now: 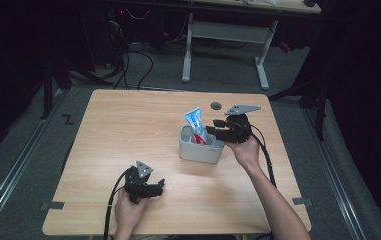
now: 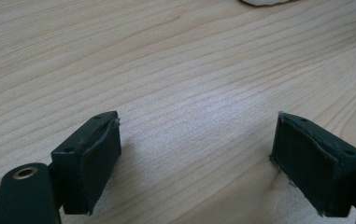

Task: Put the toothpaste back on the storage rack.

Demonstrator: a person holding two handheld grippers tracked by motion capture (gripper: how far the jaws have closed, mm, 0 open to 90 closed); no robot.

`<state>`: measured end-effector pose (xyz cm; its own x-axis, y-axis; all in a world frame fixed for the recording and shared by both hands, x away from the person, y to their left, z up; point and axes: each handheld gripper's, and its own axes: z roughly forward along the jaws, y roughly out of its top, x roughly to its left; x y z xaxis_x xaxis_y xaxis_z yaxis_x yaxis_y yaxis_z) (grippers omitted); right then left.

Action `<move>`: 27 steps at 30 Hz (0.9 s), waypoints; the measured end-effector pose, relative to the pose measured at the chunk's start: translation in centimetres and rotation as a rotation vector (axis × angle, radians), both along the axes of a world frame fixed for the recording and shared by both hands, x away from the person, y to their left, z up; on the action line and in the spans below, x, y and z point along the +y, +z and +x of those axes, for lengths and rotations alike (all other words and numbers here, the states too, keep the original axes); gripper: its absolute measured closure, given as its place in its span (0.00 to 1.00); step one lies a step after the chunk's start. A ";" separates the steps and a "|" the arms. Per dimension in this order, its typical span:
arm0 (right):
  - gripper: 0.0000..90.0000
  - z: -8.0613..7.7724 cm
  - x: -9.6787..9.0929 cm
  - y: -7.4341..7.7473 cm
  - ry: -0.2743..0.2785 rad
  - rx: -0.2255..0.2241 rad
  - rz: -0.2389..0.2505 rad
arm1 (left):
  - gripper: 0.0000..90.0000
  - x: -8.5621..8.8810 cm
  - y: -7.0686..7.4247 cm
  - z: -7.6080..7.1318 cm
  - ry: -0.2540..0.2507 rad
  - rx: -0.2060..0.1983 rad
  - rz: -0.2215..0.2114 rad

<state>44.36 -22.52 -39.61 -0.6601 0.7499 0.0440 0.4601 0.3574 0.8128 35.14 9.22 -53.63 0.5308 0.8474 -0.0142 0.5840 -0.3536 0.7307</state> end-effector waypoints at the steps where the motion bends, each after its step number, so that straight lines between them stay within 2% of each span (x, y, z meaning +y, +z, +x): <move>1: 0.63 0.0 -0.1 0.1 -0.005 -0.004 -0.002 | 0.18 0.0 0.0 0.0 0.000 0.000 0.000; 6: 0.63 -0.3 -0.5 0.4 -0.022 -0.017 -0.012 | 0.18 0.0 0.0 0.0 0.000 0.000 0.000; 17: 0.62 -1.1 -1.6 0.8 -0.026 -0.017 0.010 | 0.18 0.0 0.0 0.0 0.002 0.000 -0.003; 27: 0.62 -1.8 -2.6 1.4 -0.026 -0.037 0.017 | 0.18 0.0 0.0 0.0 0.002 -0.001 -0.004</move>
<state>42.60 -25.09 -38.24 -0.6418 0.7662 0.0332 0.4390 0.3315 0.8351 35.14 9.20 -53.65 0.5287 0.8486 -0.0170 0.5844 -0.3495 0.7324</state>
